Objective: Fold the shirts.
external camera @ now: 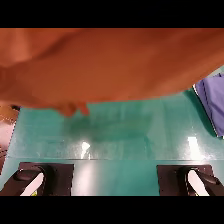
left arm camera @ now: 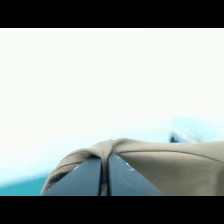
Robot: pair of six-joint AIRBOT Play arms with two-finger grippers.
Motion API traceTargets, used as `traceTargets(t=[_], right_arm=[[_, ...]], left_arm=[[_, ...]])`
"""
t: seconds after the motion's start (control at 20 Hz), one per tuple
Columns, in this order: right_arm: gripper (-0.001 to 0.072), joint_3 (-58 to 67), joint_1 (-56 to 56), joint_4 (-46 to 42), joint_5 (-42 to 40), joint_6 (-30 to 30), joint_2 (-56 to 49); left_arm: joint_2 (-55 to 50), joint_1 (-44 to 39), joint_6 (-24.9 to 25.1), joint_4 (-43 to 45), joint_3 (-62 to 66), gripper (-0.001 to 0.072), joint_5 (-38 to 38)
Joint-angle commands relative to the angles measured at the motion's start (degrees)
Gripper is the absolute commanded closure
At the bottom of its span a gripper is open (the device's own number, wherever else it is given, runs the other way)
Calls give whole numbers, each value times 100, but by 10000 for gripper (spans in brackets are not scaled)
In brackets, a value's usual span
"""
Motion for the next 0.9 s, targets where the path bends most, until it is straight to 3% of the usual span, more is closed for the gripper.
traceTargets(t=[0.0, 0.2, 0.4, 0.55, 0.75, 0.85], right_arm=[[691, 1080, 2, -931, 710, 476, -179], [691, 1794, 2, -918, 1978, 588, -1139], [691, 835, 15, -909, 2522, 660, -2087], [691, -31, 17, -911, 2535, 660, -2920], [691, -601, 155, -911, 2092, 660, -4221], [691, -402, 269, -909, 1668, 660, -4813]], left_arm=[[0, 0, -140, -39, 619, 685, 151], [-52, 0, -162, -44, -675, 684, -83], [-782, 0, -142, -44, -2175, 683, -787], [-1683, 0, -105, -46, -3045, 683, -852], [-3289, 0, 70, -68, -3508, 683, -105], [-3934, 0, 208, -267, -3499, 683, 824]])
